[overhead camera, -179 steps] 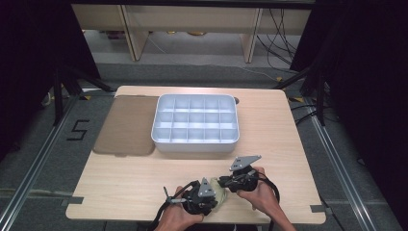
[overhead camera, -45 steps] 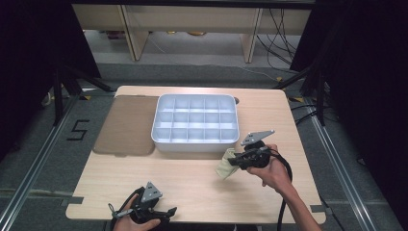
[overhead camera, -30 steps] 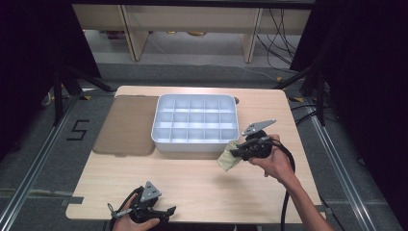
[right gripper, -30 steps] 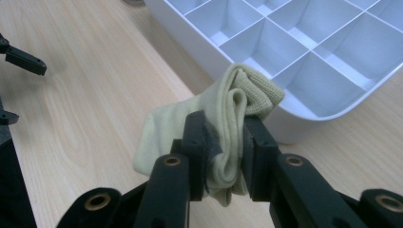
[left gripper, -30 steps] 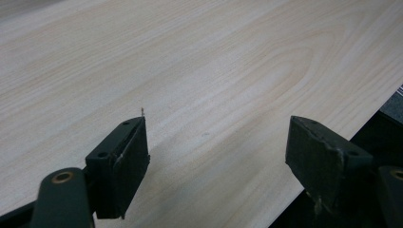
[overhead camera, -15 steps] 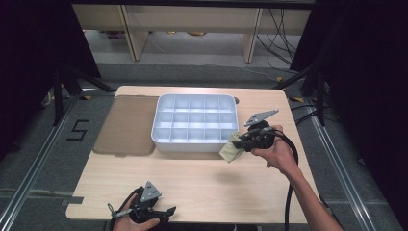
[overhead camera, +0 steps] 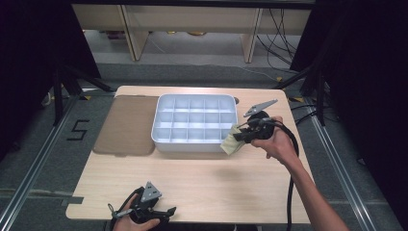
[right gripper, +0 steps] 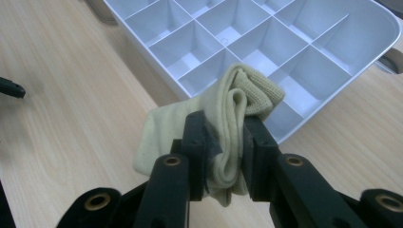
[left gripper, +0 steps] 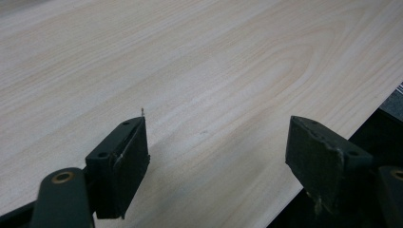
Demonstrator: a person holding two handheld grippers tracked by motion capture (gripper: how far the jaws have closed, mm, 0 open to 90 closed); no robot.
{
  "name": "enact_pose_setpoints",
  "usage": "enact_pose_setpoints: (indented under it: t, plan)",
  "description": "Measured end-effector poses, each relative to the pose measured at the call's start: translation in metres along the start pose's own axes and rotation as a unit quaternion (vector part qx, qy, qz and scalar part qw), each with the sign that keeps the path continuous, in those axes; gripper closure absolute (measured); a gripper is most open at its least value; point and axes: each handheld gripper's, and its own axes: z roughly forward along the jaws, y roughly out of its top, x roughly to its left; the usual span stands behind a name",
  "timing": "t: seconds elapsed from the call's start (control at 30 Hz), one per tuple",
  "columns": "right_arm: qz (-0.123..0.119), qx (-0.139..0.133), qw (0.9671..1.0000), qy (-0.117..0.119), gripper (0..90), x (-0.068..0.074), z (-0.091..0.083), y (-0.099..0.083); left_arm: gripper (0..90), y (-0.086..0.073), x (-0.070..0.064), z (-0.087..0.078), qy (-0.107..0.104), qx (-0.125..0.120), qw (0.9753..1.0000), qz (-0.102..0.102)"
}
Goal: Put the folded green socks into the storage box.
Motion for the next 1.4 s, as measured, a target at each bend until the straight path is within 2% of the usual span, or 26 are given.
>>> enact_pose_setpoints:
  t: [0.07, 0.1, 0.13, 0.17, 0.2, 0.23, 0.37, 0.43, 0.47, 0.67, 0.7, 0.73, 0.77, 0.8, 0.9, 0.93, 0.97, 1.07, 1.13, 1.17, 1.2, 1.23, 1.4]
  plan:
    - [0.011, 0.007, 0.9999, -0.004, 74.5, -0.001, -0.001, 0.003, 21.8, 0.000, 0.001, -0.001, 0.000, 0.004, 1.0000, 0.006]
    - [0.002, -0.002, 0.9999, -0.010, 74.5, -0.003, 0.002, 0.004, 21.7, 0.000, 0.002, -0.002, -0.001, 0.008, 0.9999, 0.010]
    - [0.025, 0.011, 0.9996, -0.007, 74.5, -0.001, 0.000, 0.007, 21.7, 0.000, 0.002, -0.002, -0.001, 0.009, 0.9999, 0.011]
    - [0.029, 0.007, 0.9995, -0.011, 74.5, -0.001, 0.001, 0.008, 21.8, 0.000, 0.002, -0.002, -0.001, 0.007, 0.9999, 0.009]
    - [0.010, 0.008, 0.9999, -0.008, 74.5, -0.005, 0.001, 0.008, 21.8, 0.000, 0.001, -0.002, -0.004, 0.004, 1.0000, 0.006]
    - [0.021, 0.013, 0.9996, -0.011, 74.5, -0.004, 0.001, 0.010, 21.8, 0.000, 0.001, -0.002, -0.004, 0.005, 1.0000, 0.007]
    - [0.013, 0.017, 0.9996, -0.019, 74.5, -0.011, 0.005, 0.015, 21.8, 0.000, 0.001, -0.002, -0.004, 0.005, 0.9999, 0.008]
    - [0.018, 0.021, 0.9994, -0.023, 74.5, -0.012, 0.007, 0.018, 21.8, 0.000, 0.001, -0.002, -0.004, 0.004, 1.0000, 0.007]
    - [0.013, 0.019, 0.9992, -0.031, 74.5, -0.015, 0.008, 0.019, 21.8, 0.000, 0.001, -0.002, -0.004, 0.005, 1.0000, 0.007]
    - [0.027, 0.031, 0.9984, -0.039, 74.5, -0.020, 0.012, 0.028, 21.8, 0.000, 0.001, -0.002, -0.004, 0.005, 0.9999, 0.008]
    - [0.018, 0.029, 0.9985, -0.042, 74.5, -0.022, 0.014, 0.029, 21.8, 0.000, 0.001, -0.002, -0.005, 0.006, 0.9999, 0.008]
    - [0.030, 0.036, 0.9980, -0.043, 74.5, -0.021, 0.015, 0.031, 21.8, 0.000, 0.001, -0.002, -0.003, 0.006, 0.9999, 0.010]
    - [0.026, 0.036, 0.9981, -0.042, 74.5, -0.022, 0.016, 0.032, 21.8, 0.001, 0.001, -0.003, -0.004, 0.006, 0.9999, 0.015]
    - [0.033, 0.038, 0.9980, -0.040, 74.5, -0.022, 0.018, 0.033, 21.8, 0.000, 0.001, -0.002, -0.008, 0.003, 0.9999, 0.006]
    - [0.031, 0.045, 0.9973, -0.050, 74.5, -0.025, 0.023, 0.035, 21.8, 0.000, 0.001, -0.002, -0.006, 0.004, 1.0000, 0.006]
    - [0.029, 0.045, 0.9975, -0.046, 74.5, -0.026, 0.025, 0.037, 21.8, 0.000, 0.001, -0.002, -0.005, 0.005, 0.9999, 0.007]
    - [0.033, 0.049, 0.9968, -0.054, 74.5, -0.027, 0.026, 0.037, 21.8, 0.000, 0.001, -0.002, -0.006, 0.004, 0.9999, 0.008]
    - [0.037, 0.053, 0.9963, -0.055, 74.5, -0.028, 0.029, 0.039, 21.8, 0.000, 0.001, -0.002, -0.007, 0.004, 0.9999, 0.008]
    - [0.019, 0.056, 0.9964, -0.061, 74.4, -0.031, 0.033, 0.040, 21.8, 0.000, 0.001, -0.002, -0.006, 0.004, 0.9999, 0.007]
    - [0.035, 0.063, 0.9951, -0.068, 74.5, -0.029, 0.034, 0.040, 21.8, 0.000, 0.001, -0.002, -0.005, 0.006, 0.9999, 0.008]
    - [0.028, 0.061, 0.9955, -0.067, 74.5, -0.031, 0.036, 0.041, 21.8, 0.000, 0.001, -0.002, -0.005, 0.006, 0.9999, 0.009]
    - [0.033, 0.064, 0.9955, -0.061, 74.5, -0.030, 0.038, 0.041, 21.8, 0.000, 0.001, -0.002, -0.006, 0.005, 0.9999, 0.008]
    - [0.022, 0.075, 0.9944, -0.072, 74.4, -0.032, 0.045, 0.043, 21.8, 0.000, 0.001, -0.002, -0.007, 0.004, 0.9999, 0.007]
